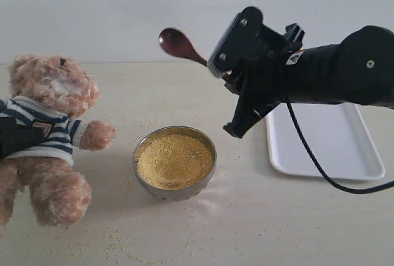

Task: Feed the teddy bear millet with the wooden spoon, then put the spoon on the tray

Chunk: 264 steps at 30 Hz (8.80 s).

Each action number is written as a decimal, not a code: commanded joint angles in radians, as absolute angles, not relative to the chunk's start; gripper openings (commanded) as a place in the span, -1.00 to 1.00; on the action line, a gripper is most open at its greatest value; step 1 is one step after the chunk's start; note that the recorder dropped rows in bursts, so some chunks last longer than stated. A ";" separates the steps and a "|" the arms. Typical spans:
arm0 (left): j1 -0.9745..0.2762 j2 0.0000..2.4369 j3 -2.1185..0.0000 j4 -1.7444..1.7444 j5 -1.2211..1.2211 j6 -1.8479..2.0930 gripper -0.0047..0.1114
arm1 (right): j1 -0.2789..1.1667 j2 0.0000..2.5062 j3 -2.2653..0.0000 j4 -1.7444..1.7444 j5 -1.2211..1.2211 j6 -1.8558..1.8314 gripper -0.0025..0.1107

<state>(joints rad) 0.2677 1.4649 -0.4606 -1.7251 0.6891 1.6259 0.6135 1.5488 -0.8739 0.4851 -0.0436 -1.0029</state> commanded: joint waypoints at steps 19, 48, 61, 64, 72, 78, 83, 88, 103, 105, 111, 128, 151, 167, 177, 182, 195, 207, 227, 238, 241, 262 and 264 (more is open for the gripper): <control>0.269 1.463 -0.460 -1.744 0.738 1.631 -0.83 | 0.587 1.547 -0.880 0.855 -0.061 -0.586 -0.96; 0.269 1.463 -0.460 -1.744 0.738 1.631 -0.83 | 0.587 1.547 -0.880 0.855 -0.011 -0.690 -0.96; 0.269 1.463 -0.460 -1.744 0.738 1.631 -0.83 | 0.567 1.524 -0.898 -0.392 0.168 0.012 -0.96; 0.269 1.463 -0.460 -1.744 0.737 1.631 -0.83 | 0.557 1.517 -0.900 -0.493 0.183 -0.070 -0.96; 0.269 1.463 -0.460 -1.744 0.737 1.631 -0.83 | 0.557 1.517 -0.900 -0.606 0.234 -0.157 -0.96; 0.269 1.463 -0.460 -1.744 0.737 1.631 -0.83 | 0.558 1.517 -0.900 -1.123 0.270 0.435 -0.96; 0.269 1.463 -0.460 -1.744 0.737 1.631 -0.83 | 0.558 1.517 -0.900 -1.378 0.228 0.683 -0.96; 0.269 1.463 -0.460 -1.744 0.737 1.631 -0.83 | 0.558 1.517 -0.896 -1.623 0.059 0.633 -0.96; 0.269 1.463 -0.460 -1.744 0.737 1.631 -0.83 | 0.556 1.525 -0.896 -1.399 0.084 -0.283 -0.96; 0.269 1.463 -0.460 -1.744 0.737 1.631 -0.83 | 0.556 1.525 -0.896 -1.399 0.028 -0.154 -0.96; 0.269 1.463 -0.460 -1.744 0.737 1.631 -0.83 | 0.556 1.523 -0.896 -1.383 -0.028 0.081 -0.96; 0.269 1.463 -0.460 -1.744 0.737 1.631 -0.83 | 0.556 1.488 -0.896 -1.336 -0.029 0.430 -0.96; 0.269 1.463 -0.460 -1.744 0.703 1.694 -0.83 | 0.765 1.598 -1.044 -1.329 0.475 -0.147 -0.96; 0.269 1.463 -0.460 -1.729 0.700 1.694 -0.83 | 0.907 1.683 -1.109 -0.945 0.723 -0.557 -0.96; 0.269 1.463 -0.460 -1.729 0.706 1.694 -0.83 | 0.907 1.688 -1.106 -0.838 0.624 -0.585 -0.96; 0.269 1.463 -0.460 -1.729 0.706 1.694 -0.83 | 0.907 1.722 -1.106 -0.845 0.653 -0.586 -0.96; 0.269 1.463 -0.460 -1.727 0.706 1.694 -0.83 | 0.907 1.770 -1.106 -0.845 0.648 -0.544 -0.96; 0.269 1.463 -0.460 -1.716 0.707 1.694 -0.83 | 0.907 1.770 -1.106 -0.762 0.642 -0.540 -0.96; 0.269 1.463 -0.460 -1.716 0.710 1.691 -0.83 | 0.907 1.763 -1.106 -0.632 0.662 -0.475 -0.96; 0.269 1.463 -0.460 -1.693 0.714 1.618 -0.83 | 0.907 1.697 -1.106 -0.551 0.670 -0.395 -0.96; 0.269 1.463 -0.460 -1.685 0.714 1.587 -0.83 | 0.907 1.695 -1.106 -0.511 0.690 -0.395 -0.96; 0.269 1.461 -0.460 -1.555 0.921 1.248 -0.83 | 0.827 1.613 -1.170 -0.315 0.812 -0.522 -0.96; 0.269 1.461 -0.458 -1.559 0.915 1.248 -0.83 | 0.811 1.596 -1.170 -0.268 0.817 -0.553 -0.96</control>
